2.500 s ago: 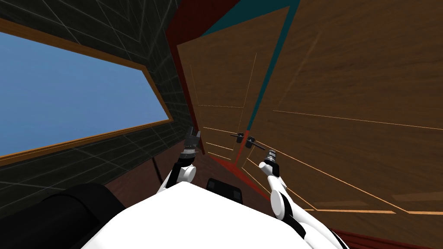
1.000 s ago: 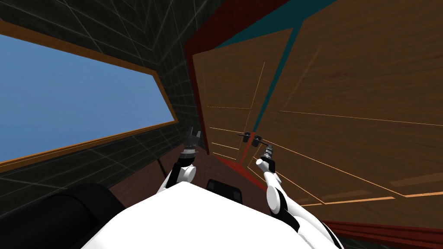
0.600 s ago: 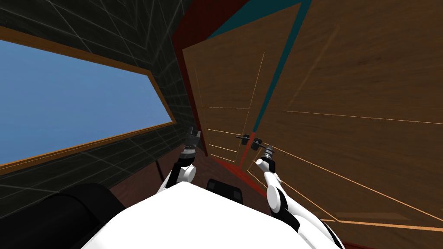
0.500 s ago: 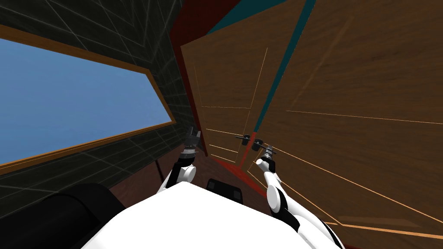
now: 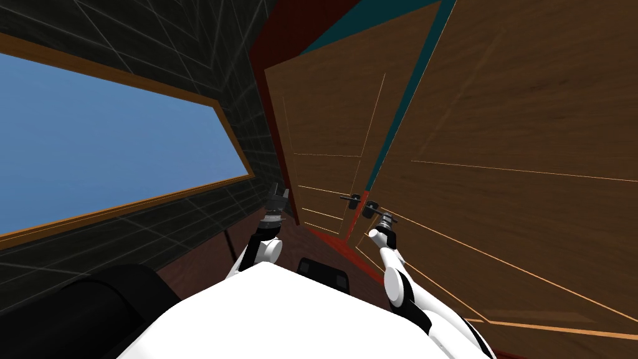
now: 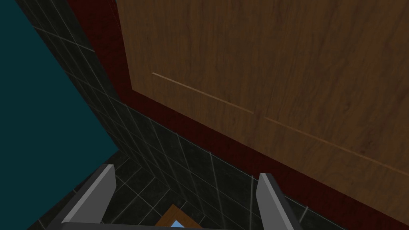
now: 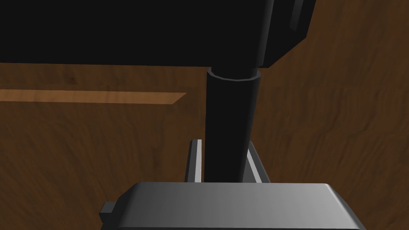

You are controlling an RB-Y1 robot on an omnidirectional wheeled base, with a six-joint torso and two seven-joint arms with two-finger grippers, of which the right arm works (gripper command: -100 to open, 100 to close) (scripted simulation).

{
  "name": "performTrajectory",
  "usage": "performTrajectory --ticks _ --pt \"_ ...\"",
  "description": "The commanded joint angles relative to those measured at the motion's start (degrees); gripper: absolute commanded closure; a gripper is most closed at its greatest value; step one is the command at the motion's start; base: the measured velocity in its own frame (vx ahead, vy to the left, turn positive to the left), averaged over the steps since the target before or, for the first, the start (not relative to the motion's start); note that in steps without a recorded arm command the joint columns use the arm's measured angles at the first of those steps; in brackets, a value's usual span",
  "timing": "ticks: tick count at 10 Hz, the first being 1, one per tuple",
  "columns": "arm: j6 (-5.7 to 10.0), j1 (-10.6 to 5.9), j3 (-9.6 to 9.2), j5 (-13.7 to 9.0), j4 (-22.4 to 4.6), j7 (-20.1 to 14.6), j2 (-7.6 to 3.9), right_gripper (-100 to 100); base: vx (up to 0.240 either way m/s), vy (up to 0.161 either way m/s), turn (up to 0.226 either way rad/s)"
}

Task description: Push the door open

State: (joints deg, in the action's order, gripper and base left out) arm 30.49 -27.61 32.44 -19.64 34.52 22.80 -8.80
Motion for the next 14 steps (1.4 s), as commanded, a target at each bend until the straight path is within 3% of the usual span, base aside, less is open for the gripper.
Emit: performTrajectory --ticks 1,2,7,10,12,13,14 --pt "0.08 0.03 0.07 -0.01 0.05 0.03 -0.12 100 0.0 0.0 0.0" --pt "1.81 -0.27 1.75 -0.89 -0.48 1.29 -0.32 100 0.04 -0.103 0.166" --pt "3.44 -0.54 3.31 -1.68 -0.9 2.44 -0.61 100 0.041 -0.083 0.071" --pt "6.02 -0.98 5.79 -2.94 -1.58 4.27 -1.05 100 0.028 -0.093 0.115" --pt "6.02 -0.98 5.79 -2.94 -1.92 4.27 -1.05 100 0.04 -0.078 0.041" --pt "7.18 -1.18 6.89 -3.51 -1.88 5.08 -1.25 100 0.029 -0.077 0.075" --pt "7.18 -1.18 6.89 -3.51 -1.88 5.08 -1.25 100 0.028 -0.076 0.052"
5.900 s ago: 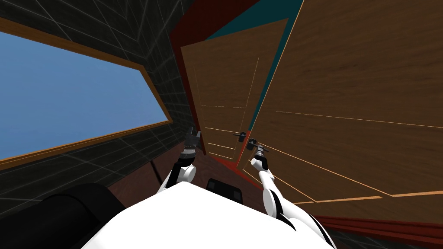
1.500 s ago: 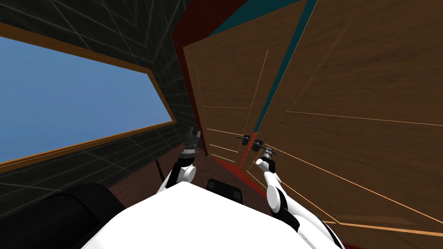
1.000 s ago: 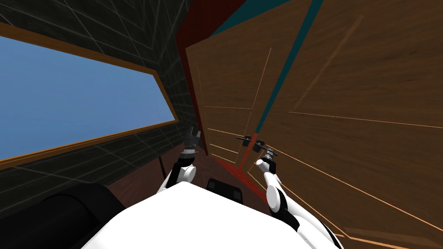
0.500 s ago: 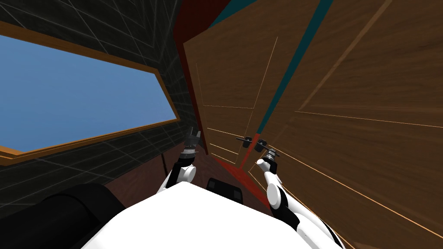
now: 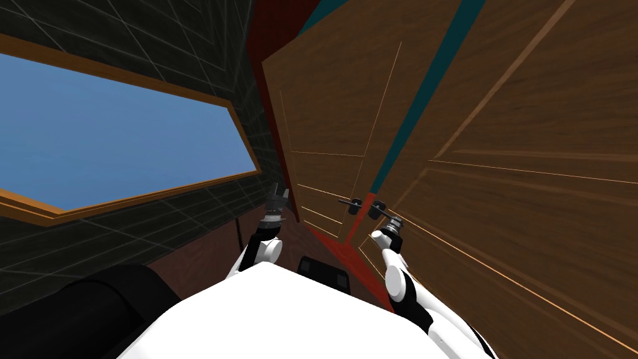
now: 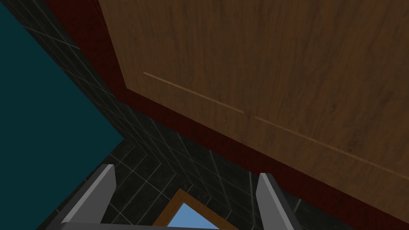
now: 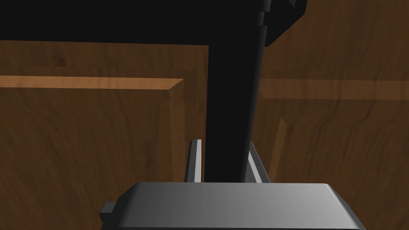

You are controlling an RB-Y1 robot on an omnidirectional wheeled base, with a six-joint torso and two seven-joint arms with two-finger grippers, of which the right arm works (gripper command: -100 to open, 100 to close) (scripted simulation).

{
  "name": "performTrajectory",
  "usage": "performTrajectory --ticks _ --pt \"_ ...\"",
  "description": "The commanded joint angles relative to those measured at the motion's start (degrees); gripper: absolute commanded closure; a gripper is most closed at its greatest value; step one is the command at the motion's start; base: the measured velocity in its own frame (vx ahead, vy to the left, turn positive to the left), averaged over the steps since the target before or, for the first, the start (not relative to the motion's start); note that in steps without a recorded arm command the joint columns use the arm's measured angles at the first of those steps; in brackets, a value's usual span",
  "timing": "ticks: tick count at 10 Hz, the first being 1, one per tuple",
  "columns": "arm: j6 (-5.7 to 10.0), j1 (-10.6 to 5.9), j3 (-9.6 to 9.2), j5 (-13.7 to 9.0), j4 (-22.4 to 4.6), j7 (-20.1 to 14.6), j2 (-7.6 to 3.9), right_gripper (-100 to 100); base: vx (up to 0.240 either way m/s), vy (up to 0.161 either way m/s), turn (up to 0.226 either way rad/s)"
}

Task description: Push the door open

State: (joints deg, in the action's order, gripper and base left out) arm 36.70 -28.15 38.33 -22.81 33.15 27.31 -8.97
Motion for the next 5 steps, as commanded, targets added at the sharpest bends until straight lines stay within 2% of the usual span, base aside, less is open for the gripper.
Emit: performTrajectory --ticks 1,4,5 --pt "1.62 -0.76 1.62 -0.65 -0.69 1.03 -1.18 100 0.024 -0.076 0.063" --pt "1.62 -0.76 1.62 -0.65 -0.69 1.03 -1.18 100 0.008 -0.015 0.002" --pt "2.92 -0.99 2.87 -1.29 -1.03 1.95 -1.39 100 0.025 -0.069 0.097"
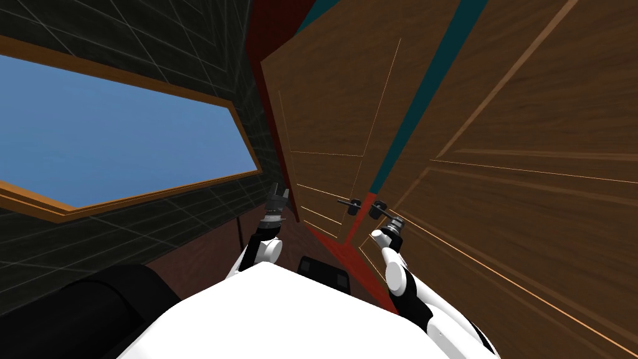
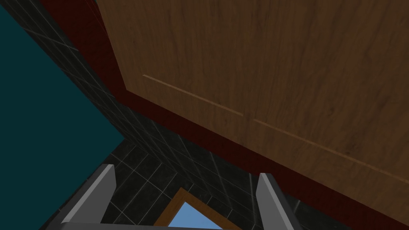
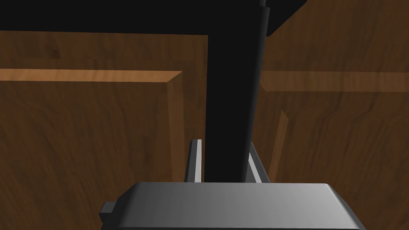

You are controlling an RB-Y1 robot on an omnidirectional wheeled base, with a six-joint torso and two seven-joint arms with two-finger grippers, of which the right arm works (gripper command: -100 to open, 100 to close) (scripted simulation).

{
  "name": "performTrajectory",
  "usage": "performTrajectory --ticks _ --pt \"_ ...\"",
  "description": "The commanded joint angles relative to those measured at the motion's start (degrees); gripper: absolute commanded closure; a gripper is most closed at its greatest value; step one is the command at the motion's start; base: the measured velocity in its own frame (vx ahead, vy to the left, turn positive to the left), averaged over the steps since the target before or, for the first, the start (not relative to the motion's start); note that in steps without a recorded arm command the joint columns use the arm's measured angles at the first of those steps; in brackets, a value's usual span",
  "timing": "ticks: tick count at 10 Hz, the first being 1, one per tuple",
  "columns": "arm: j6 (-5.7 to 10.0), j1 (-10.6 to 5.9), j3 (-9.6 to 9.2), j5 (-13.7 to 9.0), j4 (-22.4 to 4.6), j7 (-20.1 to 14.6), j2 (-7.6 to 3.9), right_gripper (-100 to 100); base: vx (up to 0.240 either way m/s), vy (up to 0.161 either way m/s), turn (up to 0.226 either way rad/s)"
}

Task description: Push the door open

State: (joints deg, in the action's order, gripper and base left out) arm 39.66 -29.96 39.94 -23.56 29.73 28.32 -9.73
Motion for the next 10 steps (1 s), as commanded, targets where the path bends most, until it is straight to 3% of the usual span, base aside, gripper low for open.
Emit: performTrajectory --ticks 1,3,5,7,9,10 --pt "-0.04 0.81 1.26 -0.54 2.4 0.95 -0.63 100 0.021 -0.082 0.089" --pt "-0.04 0.81 1.26 -0.54 1.82 0.95 -0.63 100 0.004 -0.025 0.005" --pt "2.03 0.43 3.24 -1.54 1.84 2.41 -0.94 100 0.033 -0.088 0.115" --pt "2.03 0.43 3.24 -1.54 1.84 2.41 -0.94 100 0.02 -0.057 0.027" --pt "4.2 0.03 5.3 -2.6 1.26 3.94 -1.26 100 0.027 -0.082 0.106" --pt "4.2 0.03 5.3 -2.6 1.25 3.94 -1.26 100 0.033 -0.105 0.081"
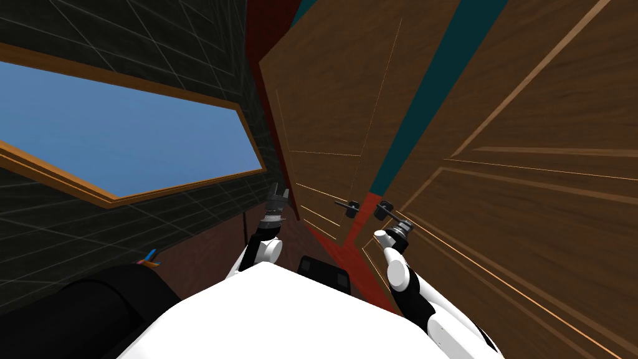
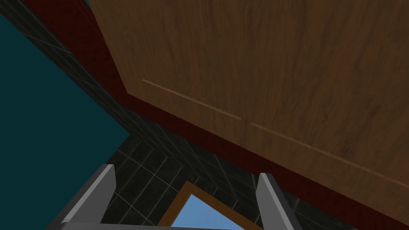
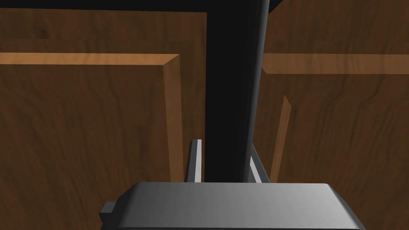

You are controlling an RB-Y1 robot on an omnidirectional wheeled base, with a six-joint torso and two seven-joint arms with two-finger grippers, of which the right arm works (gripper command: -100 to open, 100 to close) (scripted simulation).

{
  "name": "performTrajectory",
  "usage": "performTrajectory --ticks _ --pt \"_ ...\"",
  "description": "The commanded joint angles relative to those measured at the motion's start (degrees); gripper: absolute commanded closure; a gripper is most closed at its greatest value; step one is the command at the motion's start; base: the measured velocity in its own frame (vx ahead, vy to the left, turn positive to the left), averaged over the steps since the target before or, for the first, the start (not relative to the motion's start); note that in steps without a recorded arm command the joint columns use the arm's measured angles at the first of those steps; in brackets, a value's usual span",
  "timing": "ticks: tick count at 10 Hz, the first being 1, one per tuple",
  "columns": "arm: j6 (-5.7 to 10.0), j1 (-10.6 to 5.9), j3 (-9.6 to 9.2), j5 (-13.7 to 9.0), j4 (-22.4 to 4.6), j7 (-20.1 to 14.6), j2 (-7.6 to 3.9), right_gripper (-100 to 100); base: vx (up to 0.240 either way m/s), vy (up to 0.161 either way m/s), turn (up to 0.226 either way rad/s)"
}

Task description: Push the door open

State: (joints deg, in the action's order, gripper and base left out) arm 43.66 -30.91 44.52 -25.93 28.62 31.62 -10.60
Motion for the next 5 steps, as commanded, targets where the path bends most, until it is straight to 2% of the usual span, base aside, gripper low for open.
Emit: performTrajectory --ticks 1,2,4,5 --pt "0.2 0.98 0.71 -0.23 2.37 0.64 -0.39 100 0.016 -0.059 0.001" --pt "1.73 0.68 2.16 -0.97 1.95 1.72 -0.6 100 0.02 -0.078 0.128" --pt "1.73 0.68 2.16 -0.97 1.29 1.72 -0.6 100 0.031 -0.068 0.049" --pt "3.26 0.38 3.62 -1.72 1.53 2.8 -0.8 100 0.024 -0.088 0.123"
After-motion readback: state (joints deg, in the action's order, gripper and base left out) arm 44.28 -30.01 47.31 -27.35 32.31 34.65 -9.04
